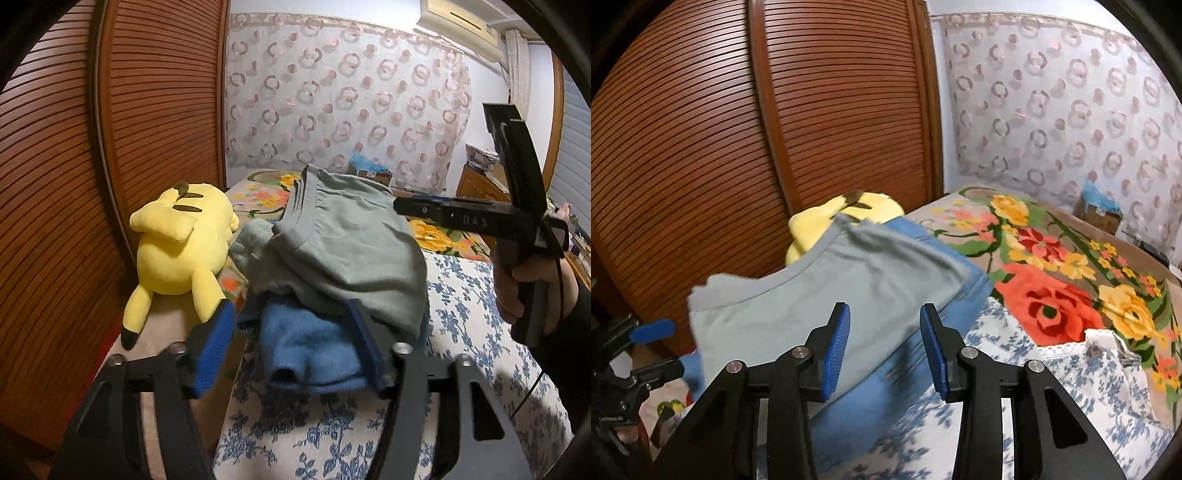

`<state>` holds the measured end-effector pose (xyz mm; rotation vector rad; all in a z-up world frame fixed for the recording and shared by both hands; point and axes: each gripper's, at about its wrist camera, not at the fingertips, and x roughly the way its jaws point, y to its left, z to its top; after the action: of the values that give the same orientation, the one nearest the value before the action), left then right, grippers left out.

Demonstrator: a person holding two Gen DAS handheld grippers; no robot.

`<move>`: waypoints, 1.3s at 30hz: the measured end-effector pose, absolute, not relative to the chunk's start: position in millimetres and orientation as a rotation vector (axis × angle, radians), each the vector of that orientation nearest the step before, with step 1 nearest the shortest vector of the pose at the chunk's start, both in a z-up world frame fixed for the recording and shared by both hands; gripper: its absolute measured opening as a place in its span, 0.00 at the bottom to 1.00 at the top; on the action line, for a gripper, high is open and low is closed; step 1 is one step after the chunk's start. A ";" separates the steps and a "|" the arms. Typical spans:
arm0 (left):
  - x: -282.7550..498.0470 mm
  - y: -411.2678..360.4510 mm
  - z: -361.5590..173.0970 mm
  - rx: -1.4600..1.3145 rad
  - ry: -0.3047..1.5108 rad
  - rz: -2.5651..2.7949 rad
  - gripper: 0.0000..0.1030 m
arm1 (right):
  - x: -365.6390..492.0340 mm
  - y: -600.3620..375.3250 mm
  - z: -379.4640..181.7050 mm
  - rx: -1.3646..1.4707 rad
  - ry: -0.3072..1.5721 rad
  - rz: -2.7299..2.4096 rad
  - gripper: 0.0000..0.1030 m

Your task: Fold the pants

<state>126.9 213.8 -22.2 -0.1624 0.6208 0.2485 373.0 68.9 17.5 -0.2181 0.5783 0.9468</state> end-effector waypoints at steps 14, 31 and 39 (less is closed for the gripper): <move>114.9 179.4 -13.3 -0.103 0.606 0.189 1.00 | 309.6 12.8 23.7 -0.210 0.564 0.879 0.59; 116.1 106.9 -7.0 -0.082 0.592 0.009 1.00 | 200.4 -100.4 42.5 -0.136 0.533 0.613 0.78; 118.1 69.8 -11.4 -0.066 0.610 -0.053 1.00 | 148.3 -143.9 45.0 -0.122 0.533 0.428 0.78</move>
<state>118.1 69.8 -11.4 -0.0661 0.6102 -0.0528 148.3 -143.9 45.0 -0.1221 0.5328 0.4284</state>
